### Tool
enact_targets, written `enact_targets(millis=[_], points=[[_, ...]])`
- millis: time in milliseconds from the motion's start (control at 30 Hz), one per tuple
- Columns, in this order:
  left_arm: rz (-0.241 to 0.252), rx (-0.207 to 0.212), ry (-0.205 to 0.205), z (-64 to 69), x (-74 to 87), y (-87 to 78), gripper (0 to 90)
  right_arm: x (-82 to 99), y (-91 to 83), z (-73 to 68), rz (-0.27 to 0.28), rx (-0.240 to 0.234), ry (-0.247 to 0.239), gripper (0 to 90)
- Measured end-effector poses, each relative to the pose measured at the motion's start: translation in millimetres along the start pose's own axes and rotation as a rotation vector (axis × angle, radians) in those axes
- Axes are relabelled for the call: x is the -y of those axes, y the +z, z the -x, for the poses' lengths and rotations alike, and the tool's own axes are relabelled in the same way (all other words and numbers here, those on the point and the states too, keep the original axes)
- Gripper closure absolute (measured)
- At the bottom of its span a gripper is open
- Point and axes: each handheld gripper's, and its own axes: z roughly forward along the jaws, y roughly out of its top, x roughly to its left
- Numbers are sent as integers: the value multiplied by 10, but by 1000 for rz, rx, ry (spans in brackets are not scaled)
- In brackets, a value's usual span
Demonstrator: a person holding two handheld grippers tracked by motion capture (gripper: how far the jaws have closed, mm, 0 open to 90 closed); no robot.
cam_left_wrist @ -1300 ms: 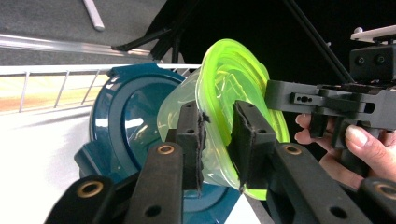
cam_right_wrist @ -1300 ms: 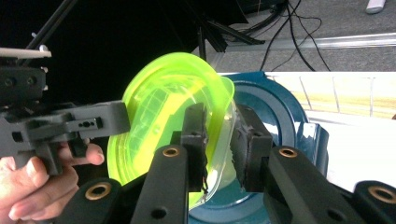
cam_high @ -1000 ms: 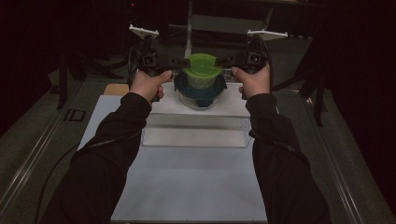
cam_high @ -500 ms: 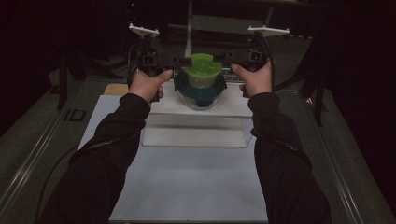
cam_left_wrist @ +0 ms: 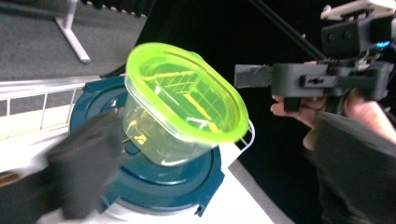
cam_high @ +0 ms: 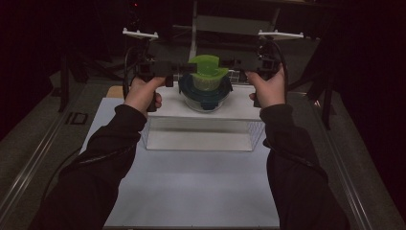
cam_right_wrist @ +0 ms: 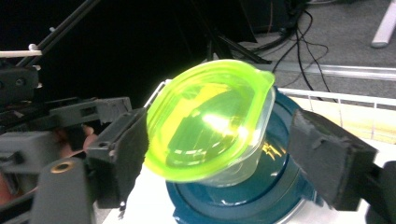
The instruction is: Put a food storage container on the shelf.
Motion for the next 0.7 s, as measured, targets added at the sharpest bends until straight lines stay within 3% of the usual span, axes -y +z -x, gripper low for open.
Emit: enact_targets(millis=[133, 167, 267, 333, 367, 433, 700], points=[[24, -9, 46, 45, 80, -36, 0, 57, -31, -26, 6, 7, -23, 190], [42, -8, 77, 78, 139, -59, 0, 95, -53, -48, 12, 3, -36, 189], [55, -24, 118, 118, 233, -93, 0, 157, -81, -73, 12, -8, -54, 189], [64, -31, 130, 132, 265, -106, 0, 183, -91, -77, 13, -15, -59, 189], [68, -44, 161, 163, 333, -132, 0, 213, -102, -82, 14, -12, -67, 189], [68, -52, 186, 181, 387, -150, 0, 326, -136, -91, 15, -11, -98, 189], [44, -18, 223, 252, 598, -212, 0, 636, -234, -74, 11, -16, -137, 187]])
